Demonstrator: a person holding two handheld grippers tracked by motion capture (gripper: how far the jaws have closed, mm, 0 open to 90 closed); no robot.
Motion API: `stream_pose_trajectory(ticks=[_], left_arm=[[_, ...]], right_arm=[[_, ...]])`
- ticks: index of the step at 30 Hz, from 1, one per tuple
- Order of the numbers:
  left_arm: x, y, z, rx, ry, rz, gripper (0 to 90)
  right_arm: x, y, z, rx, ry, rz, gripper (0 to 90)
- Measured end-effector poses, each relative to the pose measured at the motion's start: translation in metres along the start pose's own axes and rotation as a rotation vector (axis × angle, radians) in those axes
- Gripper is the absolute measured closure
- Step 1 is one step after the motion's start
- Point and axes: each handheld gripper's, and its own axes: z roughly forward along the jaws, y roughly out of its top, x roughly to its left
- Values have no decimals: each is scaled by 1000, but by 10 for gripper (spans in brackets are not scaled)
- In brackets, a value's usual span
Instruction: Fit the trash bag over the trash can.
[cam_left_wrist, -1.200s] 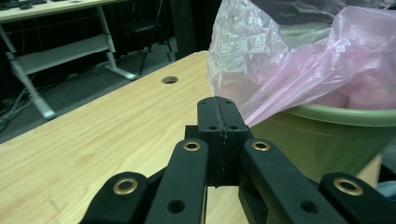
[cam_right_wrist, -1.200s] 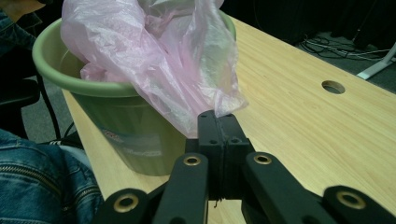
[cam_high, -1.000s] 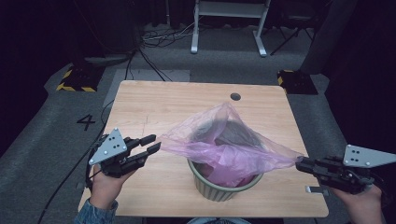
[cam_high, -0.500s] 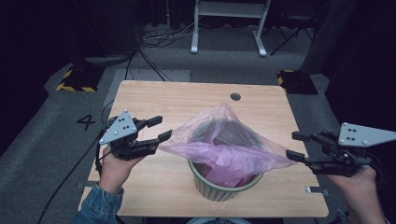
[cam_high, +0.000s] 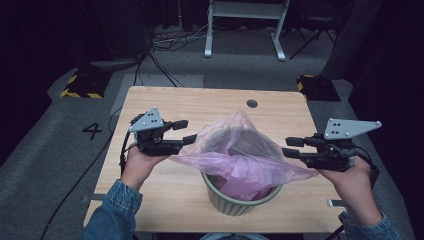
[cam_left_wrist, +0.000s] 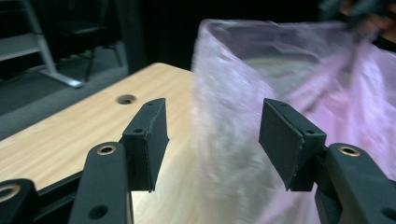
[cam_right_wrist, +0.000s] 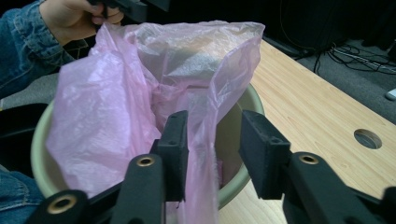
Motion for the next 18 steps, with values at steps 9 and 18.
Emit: stream_pose_trajectory(ticks=[9,18], left_arm=[[8,-10,13,76,-77,12,402],[4,-9,17,77,-129,-15,898]], right_arm=[[-4,-6,14,10,26,-14,615],[-11,-10,20,34,11,-25,900]])
